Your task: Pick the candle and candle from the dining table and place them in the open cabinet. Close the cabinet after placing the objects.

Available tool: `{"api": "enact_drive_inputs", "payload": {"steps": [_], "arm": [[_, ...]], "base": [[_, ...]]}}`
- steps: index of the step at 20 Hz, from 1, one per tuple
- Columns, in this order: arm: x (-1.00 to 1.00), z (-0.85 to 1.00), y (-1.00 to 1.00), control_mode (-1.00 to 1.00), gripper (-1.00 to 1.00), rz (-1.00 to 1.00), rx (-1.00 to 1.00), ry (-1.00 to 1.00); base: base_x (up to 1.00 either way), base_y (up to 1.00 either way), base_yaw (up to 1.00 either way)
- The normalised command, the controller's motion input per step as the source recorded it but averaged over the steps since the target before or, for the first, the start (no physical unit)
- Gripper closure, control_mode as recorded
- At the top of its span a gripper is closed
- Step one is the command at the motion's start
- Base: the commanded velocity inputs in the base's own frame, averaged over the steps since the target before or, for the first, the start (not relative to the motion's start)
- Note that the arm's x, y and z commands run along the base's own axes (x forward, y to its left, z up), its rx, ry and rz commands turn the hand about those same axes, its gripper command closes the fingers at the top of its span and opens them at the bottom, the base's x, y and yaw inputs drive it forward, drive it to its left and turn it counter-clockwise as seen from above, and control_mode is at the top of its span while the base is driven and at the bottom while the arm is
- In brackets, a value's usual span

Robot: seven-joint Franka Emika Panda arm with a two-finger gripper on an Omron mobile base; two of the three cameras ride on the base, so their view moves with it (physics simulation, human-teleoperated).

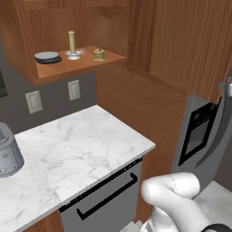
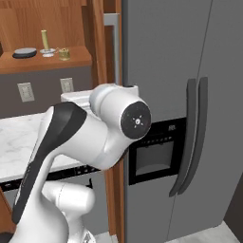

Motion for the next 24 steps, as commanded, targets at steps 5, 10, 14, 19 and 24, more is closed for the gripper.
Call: {"api": "enact_drive_inputs", "payload": {"steps": [5, 10, 14, 19, 24], "arm": [[0.10, -0.04, 0.41, -1.00, -1.00, 0.02, 0.01, 0.00], [0.21, -0.18, 0.67, -1.00, -1.00, 0.01, 0.12, -0.01], [0.43, -0.34, 0.81, -1.00, -1.00, 0.00, 0.16, -0.01], [0.64, -0.46, 0.88, -1.00, -1.00, 0.00, 0.16, -0.01], [0.83, -0.54, 0.93, -1.00, -1.00, 0.02, 0.18, 0.00]], "base": [[0.00, 0.00, 0.00], [0.00, 0.00, 0.00], [0.00, 0.00, 0.00], [0.00, 0.00, 0.00], [0.00, 0.00, 0.00]]}}
